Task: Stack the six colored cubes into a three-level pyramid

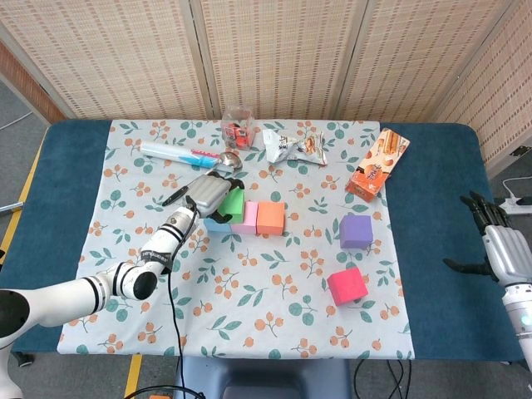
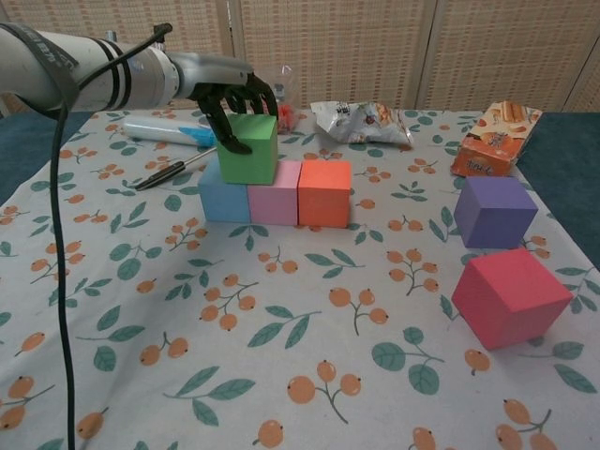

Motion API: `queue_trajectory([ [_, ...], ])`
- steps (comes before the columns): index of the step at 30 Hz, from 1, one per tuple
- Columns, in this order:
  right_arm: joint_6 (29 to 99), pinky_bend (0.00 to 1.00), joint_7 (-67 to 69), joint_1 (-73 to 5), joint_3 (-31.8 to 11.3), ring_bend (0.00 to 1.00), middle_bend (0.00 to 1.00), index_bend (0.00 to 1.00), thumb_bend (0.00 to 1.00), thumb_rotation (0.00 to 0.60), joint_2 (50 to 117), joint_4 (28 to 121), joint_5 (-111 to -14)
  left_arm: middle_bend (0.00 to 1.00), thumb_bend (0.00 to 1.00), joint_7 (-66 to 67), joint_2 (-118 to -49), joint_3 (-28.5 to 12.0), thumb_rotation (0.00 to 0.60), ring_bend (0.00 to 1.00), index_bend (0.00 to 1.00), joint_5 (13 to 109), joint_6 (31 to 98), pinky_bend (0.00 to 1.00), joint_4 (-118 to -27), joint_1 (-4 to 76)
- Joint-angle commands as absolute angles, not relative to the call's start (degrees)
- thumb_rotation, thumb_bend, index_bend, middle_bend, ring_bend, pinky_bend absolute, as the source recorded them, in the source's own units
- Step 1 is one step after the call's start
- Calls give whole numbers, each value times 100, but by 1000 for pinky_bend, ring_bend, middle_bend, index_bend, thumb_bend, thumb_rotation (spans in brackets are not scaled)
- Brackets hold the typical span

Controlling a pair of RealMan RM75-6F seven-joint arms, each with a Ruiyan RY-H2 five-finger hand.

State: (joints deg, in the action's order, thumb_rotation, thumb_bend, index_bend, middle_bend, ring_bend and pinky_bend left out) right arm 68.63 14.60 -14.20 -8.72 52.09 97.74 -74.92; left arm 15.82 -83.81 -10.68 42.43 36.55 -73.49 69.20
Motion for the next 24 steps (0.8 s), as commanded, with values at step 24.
queue_trajectory([
  [24,6850,73,1461,-1421,-878,0,39,0,18,600,5225,9756,-7490,251,325,1763,-8340,-976,600,224,233,4033,3685,200,-7503,6975],
])
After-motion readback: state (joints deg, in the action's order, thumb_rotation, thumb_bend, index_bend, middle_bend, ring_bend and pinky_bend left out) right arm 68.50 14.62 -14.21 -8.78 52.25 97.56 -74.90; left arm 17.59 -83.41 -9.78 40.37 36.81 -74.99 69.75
